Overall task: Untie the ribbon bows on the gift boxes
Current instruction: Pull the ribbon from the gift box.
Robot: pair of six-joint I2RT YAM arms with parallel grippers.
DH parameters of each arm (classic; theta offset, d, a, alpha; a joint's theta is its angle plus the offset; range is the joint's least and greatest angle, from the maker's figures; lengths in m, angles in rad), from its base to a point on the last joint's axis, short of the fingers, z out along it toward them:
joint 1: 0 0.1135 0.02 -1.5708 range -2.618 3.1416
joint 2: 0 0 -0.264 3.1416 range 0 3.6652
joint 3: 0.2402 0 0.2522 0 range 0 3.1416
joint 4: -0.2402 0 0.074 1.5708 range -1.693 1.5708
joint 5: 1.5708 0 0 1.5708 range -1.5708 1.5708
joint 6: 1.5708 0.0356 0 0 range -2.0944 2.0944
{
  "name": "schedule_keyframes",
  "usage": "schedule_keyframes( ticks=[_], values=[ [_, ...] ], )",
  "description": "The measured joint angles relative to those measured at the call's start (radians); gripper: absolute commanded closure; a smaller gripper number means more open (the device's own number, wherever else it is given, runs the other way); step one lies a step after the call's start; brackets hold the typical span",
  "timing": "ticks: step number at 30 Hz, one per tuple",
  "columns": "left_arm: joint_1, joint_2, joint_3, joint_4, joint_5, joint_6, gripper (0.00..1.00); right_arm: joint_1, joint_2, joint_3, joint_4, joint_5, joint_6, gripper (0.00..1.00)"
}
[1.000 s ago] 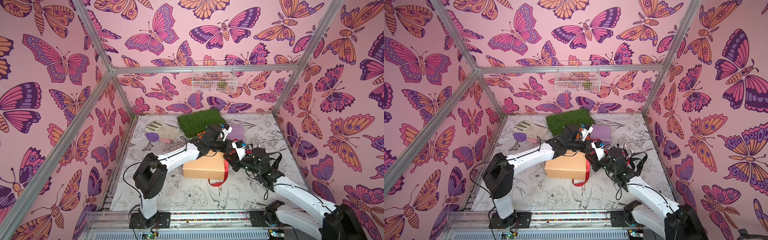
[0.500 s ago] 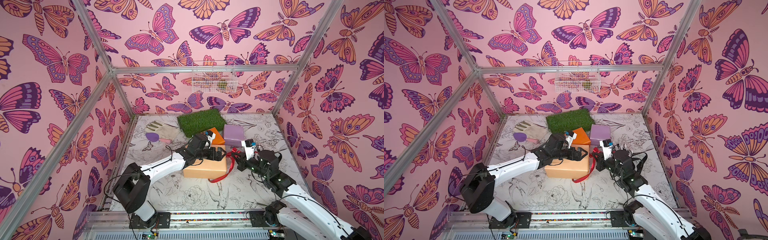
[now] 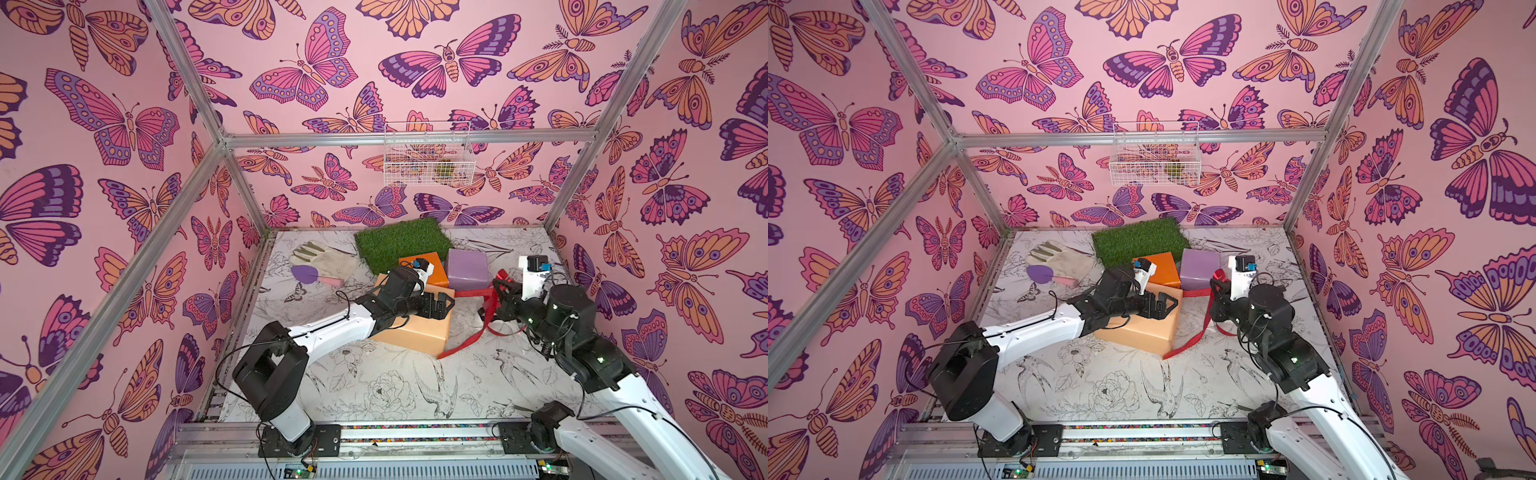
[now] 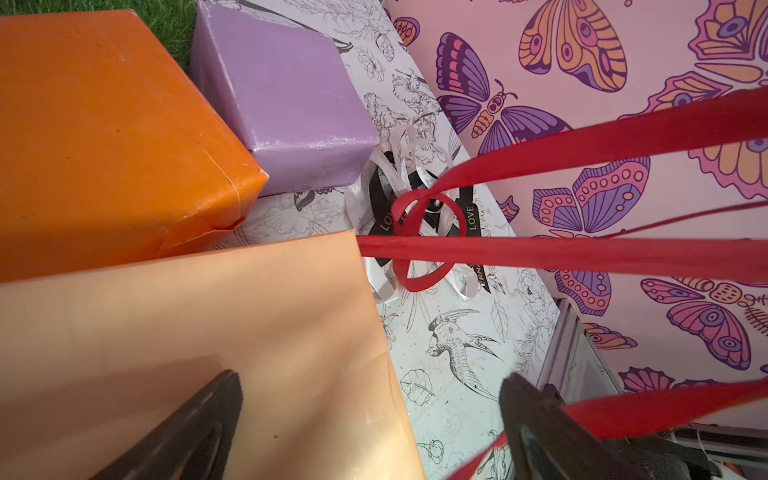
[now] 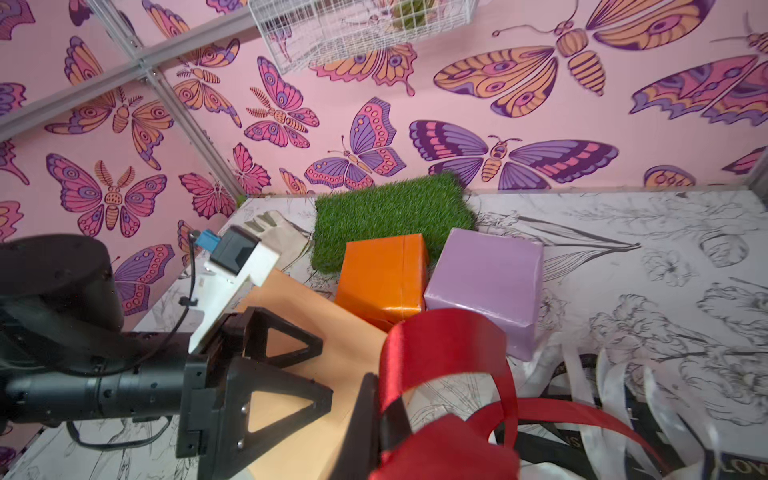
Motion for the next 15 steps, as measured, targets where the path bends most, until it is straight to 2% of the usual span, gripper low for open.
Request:
schedule_keyframes(
  ticks=[5,15],
  values=[
    [0.001,0.002,0.009,-0.019,-0.004,0.015,0.01,-0.004,-0.018,0.116,-0.062,0.082,-0.048,1.0],
    [0.033,-0.008,0.002,-0.027,-0.005,0.022,0.01,-0.025,-0.032,0.223,-0.103,0.375,-0.214,1.0]
  ],
)
